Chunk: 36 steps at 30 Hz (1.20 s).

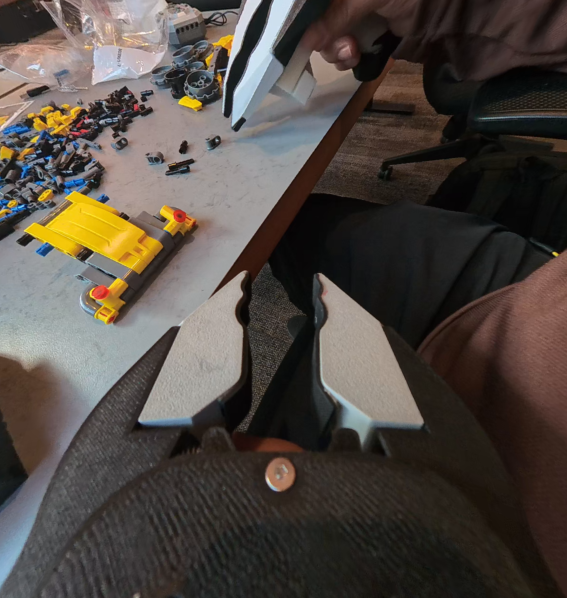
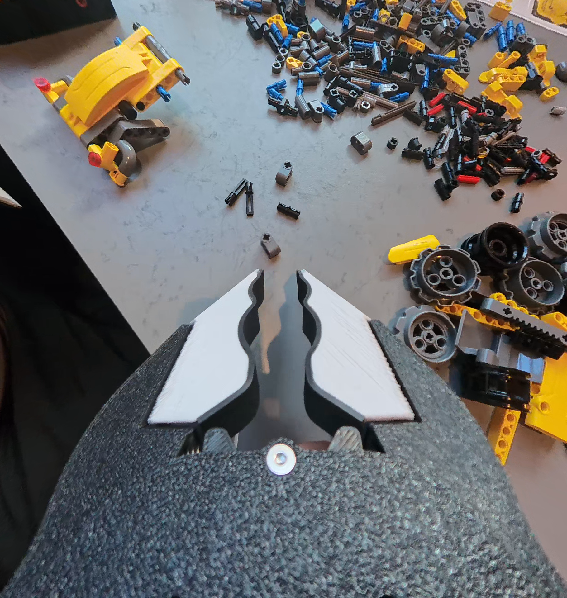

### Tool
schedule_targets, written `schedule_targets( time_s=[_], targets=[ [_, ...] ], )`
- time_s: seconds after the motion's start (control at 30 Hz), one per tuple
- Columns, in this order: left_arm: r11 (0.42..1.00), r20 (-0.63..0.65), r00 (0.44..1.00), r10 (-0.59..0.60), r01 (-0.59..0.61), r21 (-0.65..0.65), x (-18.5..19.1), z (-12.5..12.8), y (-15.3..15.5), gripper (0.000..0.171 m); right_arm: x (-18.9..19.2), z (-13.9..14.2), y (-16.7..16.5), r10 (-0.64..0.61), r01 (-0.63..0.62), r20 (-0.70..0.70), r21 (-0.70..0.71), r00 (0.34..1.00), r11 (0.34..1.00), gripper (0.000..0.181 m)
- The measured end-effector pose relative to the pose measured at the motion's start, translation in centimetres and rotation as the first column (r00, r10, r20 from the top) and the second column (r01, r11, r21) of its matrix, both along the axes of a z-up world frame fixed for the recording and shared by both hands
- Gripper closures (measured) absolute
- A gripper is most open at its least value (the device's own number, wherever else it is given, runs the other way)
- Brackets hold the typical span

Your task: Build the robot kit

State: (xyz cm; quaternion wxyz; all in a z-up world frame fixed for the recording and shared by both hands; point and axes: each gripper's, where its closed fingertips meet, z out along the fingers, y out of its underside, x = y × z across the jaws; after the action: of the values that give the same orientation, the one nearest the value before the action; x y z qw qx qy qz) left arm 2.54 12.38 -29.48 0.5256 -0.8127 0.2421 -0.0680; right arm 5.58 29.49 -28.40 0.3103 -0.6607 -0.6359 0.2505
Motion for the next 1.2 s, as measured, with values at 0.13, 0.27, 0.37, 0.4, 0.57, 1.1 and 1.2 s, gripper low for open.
schedule_targets(
  time_s=[0.13,0.27,0.37,0.4,0.57,1.1,1.2],
  targets=[
    [1.000,-0.005,1.000,-0.003,0.003,0.001,0.1,0.0,0.0,0.136,-0.7,0.1,-0.4,0.055,-0.055,-0.006,-0.026,0.998,0.998,0.159],
    [1.000,-0.008,1.000,0.001,-0.001,0.000,0.0,-0.1,0.0,0.136,-1.7,-0.2,-0.8,0.134,-0.133,0.005,-0.096,0.991,0.986,0.150],
    [1.000,-0.013,1.000,0.006,-0.006,0.000,-0.2,-0.1,0.1,0.136,-1.5,-0.8,-1.5,0.179,-0.171,0.048,-0.142,0.983,0.975,0.151],
    [1.000,-0.014,1.000,0.007,-0.007,-0.001,-0.2,-0.1,0.1,0.136,-1.5,-0.8,-1.8,0.186,-0.176,0.050,-0.154,0.981,0.972,0.151],
    [1.000,-0.011,1.000,0.003,-0.003,-0.003,-0.3,-0.2,0.1,0.136,-0.8,-0.3,-4.0,0.242,-0.232,0.038,-0.171,0.970,0.958,0.153],
    [1.000,-0.026,1.000,-0.003,0.003,-0.004,-0.1,-0.4,0.1,0.136,-2.5,0.1,-3.8,0.239,-0.235,0.034,-0.102,0.970,0.967,0.163],
    [1.000,-0.023,1.000,-0.003,0.003,-0.003,-0.1,-0.3,0.1,0.136,-2.2,0.5,-2.1,0.187,-0.183,0.029,-0.108,0.982,0.977,0.164]
  ],
)
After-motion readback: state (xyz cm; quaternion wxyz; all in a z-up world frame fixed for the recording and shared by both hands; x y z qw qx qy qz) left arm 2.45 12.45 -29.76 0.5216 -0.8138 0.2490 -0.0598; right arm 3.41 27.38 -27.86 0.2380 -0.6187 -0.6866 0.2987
